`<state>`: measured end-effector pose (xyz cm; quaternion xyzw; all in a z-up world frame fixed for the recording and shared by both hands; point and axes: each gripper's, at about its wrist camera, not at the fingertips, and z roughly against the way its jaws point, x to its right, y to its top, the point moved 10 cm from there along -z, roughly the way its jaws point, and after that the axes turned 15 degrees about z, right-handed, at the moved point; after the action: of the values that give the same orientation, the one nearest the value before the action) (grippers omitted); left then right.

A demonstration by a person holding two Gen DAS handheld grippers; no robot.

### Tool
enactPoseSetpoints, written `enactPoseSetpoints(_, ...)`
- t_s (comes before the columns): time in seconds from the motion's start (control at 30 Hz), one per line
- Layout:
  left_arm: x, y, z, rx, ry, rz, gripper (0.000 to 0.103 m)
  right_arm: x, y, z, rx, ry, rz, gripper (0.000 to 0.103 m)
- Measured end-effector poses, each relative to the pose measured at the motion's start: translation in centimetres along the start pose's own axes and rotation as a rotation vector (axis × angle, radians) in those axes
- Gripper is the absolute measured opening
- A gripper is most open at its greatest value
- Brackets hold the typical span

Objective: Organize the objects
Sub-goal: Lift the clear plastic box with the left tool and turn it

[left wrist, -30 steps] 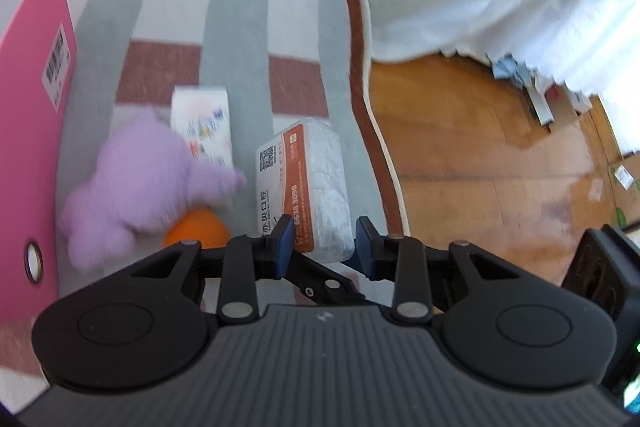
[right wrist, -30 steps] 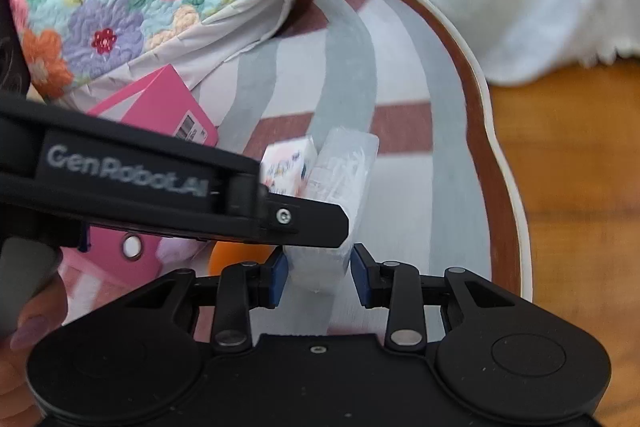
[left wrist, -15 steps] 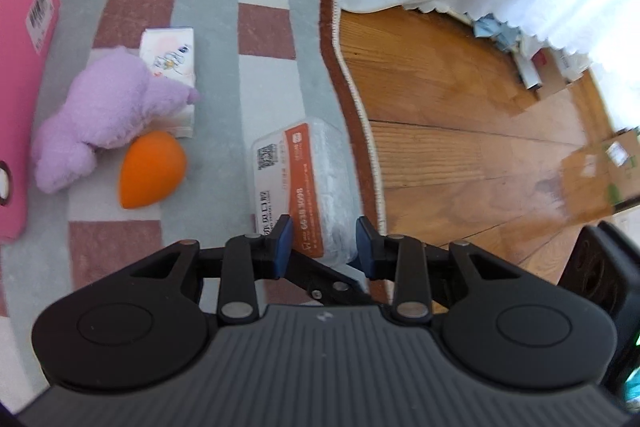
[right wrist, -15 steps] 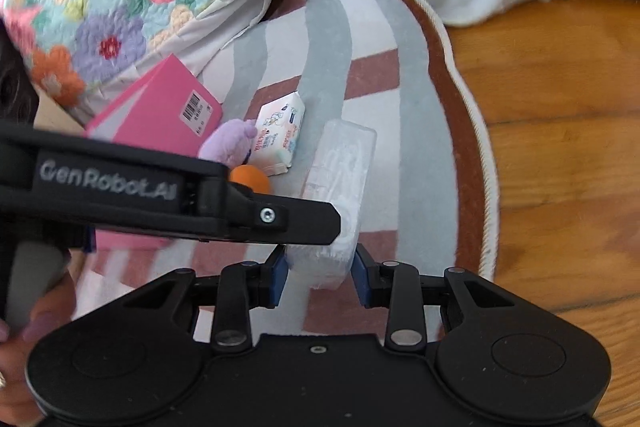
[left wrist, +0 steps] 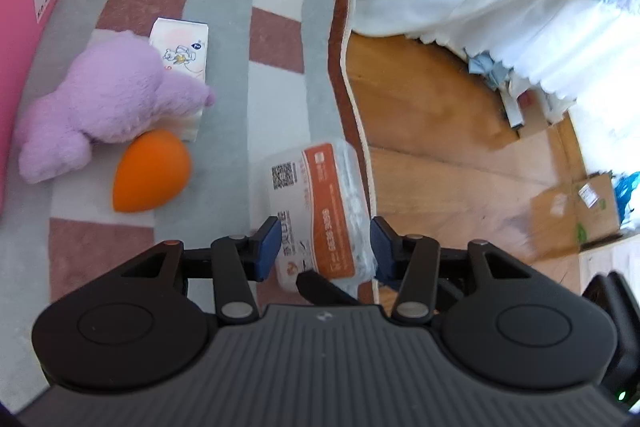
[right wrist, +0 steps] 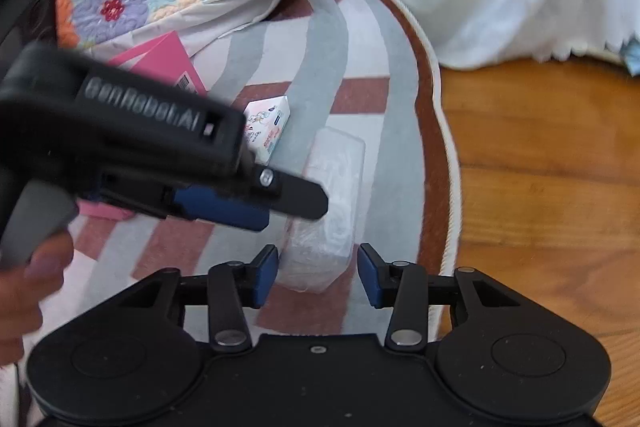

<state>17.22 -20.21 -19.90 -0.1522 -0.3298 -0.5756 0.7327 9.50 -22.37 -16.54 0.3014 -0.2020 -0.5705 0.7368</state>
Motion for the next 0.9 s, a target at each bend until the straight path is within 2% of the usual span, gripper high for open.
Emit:
enactPoseSetpoints(0.07,-0.1,0.0,-0.2,0.003,0.005,0.003,0.049,0.2,-0.1,0.1,0.003,0.006,-0.005,0.048)
enactPoseSetpoints(0.2,-0.3,-0.1,-0.4,-0.009,-0.005,0.025,0.054,0.6,0.0,0.4,-0.001,-0.027,0.020,0.057)
enactPoseSetpoints(0.37,-0.4,-0.4,-1.6,-0.021,0.021,0.030,0.060,-0.1,0.1,0.4,-0.076,-0.101,0.121,0.058)
enactPoseSetpoints(0.53,-0.5,-1.3,-2.8,-0.043,0.012,0.042,0.059,0.0,-0.1,0.2,-0.059,-0.100,0.122,0.066)
enactPoseSetpoints(0.6,-0.5,-1.6,-2.9,-0.037,0.012,0.031,0.055,0.2,-0.3,-0.1,-0.051,-0.089,0.107,0.070)
enactPoseSetpoints(0.7,-0.2,-2.1,-3.0,-0.037,0.038,-0.041,0.048,0.0,-0.6,-0.3,-0.029,-0.051,0.087,0.075)
enactPoseSetpoints(0.83,-0.1,-2.6,-2.5,-0.032,0.058,-0.069,0.047,0.1,-0.6,-0.2,-0.018,-0.051,0.060,0.067)
enactPoseSetpoints(0.9,-0.5,-3.2,-2.0,-0.051,0.067,-0.056,0.047,-0.3,-0.6,0.0,-0.026,-0.034,0.078,0.066)
